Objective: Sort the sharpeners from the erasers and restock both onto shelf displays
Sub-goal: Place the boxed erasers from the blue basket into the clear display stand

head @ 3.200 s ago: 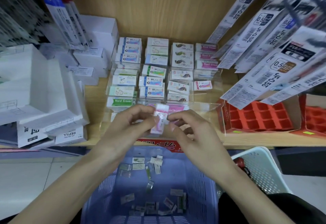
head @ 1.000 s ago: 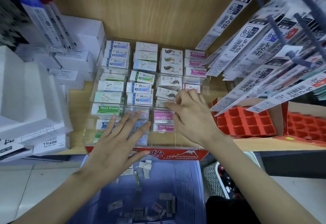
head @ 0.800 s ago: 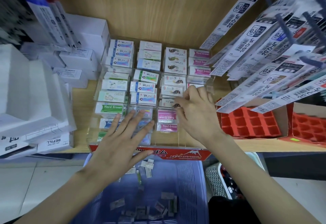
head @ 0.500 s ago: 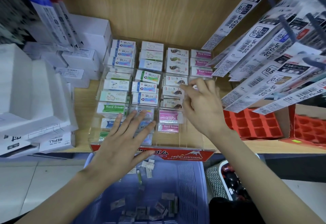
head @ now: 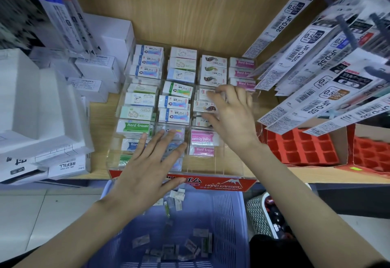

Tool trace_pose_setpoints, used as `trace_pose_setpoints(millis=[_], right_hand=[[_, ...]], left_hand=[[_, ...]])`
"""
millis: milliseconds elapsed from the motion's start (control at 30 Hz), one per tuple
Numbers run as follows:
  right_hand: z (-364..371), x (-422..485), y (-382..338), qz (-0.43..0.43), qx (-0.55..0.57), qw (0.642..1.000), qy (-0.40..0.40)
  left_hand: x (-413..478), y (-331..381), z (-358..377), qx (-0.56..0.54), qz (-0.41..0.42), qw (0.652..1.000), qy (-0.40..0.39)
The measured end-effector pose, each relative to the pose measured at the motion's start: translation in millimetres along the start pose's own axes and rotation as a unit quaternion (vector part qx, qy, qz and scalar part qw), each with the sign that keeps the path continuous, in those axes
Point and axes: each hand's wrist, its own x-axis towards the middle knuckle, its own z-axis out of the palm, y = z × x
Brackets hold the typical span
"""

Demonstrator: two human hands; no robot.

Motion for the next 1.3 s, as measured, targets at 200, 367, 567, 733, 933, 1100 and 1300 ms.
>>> trace_pose_setpoints(millis=[200, 367, 567, 733, 933, 1100, 1300], right_hand=[[-7.7, 13.5, -0.4, -0.034, -0.049, 0.998, -0.016], [-4.8, 11.5, -9.7, -0.030, -0.038, 0.998, -0.026], [-23.5, 6.8, 10.4, -0.039, 0.014, 0.993, -0.113], [-32.2, 7.0, 6.5, -0.047, 0.002, 0.992, -0.115], [-31.0, -7.7, -3.7, -0.049, 0.011, 0.989, -0.141], [-35.3, -3.8, -9.4, -0.055, 0.084, 0.991, -0.090], [-17.9, 21.3, -44.0, -0.102, 0.167, 0.976, -0.092]], left_hand=[[0.2, -0.1, 1.5, 0.003, -0.003, 1.000, -0.001], [0.5, 0.4, 2.3, 0.011, -0.005, 1.000, 0.010], [0.7, 1.6, -0.4, 0.033, -0.001, 0.999, 0.027], [1.1, 2.1, -1.9, 0.039, 0.001, 0.998, 0.041], [1.8, 2.1, -2.4, 0.028, 0.005, 0.998, 0.047], [3.1, 0.6, -13.6, -0.041, 0.008, 0.994, 0.102], [16.1, -15.2, -31.3, -0.112, -0.074, 0.971, 0.197]])
